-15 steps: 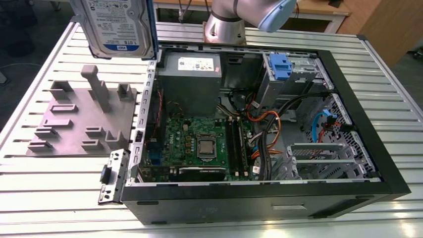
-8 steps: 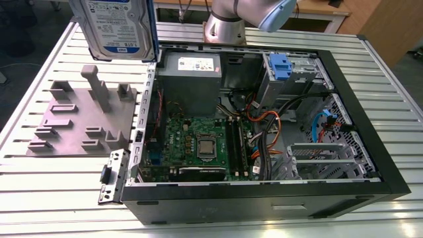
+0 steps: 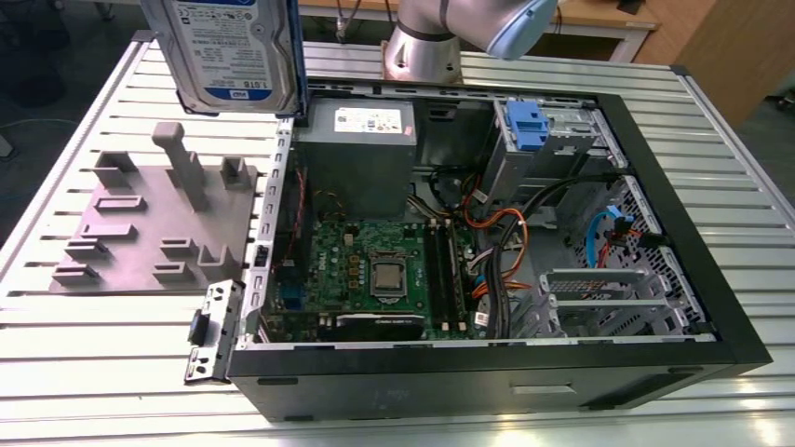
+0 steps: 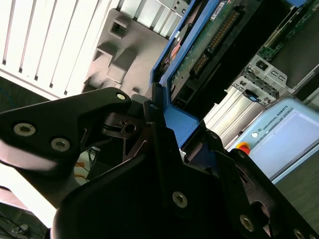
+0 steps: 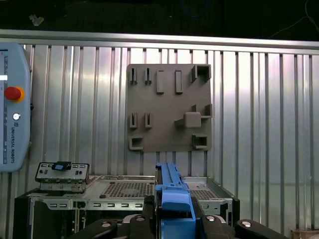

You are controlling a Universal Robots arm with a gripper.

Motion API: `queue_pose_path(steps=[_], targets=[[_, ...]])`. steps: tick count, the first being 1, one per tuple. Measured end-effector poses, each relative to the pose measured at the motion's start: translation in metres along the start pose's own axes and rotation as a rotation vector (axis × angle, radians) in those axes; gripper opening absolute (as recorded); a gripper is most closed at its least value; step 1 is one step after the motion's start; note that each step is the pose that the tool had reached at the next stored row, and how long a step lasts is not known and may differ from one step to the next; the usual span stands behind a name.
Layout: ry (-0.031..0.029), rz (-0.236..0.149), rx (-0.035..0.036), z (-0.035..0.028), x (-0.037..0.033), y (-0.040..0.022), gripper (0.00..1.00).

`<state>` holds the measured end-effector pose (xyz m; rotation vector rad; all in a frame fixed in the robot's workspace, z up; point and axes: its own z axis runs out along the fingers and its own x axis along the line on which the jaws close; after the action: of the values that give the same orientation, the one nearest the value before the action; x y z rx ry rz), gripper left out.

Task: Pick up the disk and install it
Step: 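Pick up the disk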

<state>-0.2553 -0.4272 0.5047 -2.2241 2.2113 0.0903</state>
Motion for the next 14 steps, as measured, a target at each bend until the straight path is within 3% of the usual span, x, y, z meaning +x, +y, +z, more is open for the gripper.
queue_pose_path(steps=[14], targets=[[-0.0001,0.0,0.0,-0.0006,0.0001,-0.0158,0.37]])
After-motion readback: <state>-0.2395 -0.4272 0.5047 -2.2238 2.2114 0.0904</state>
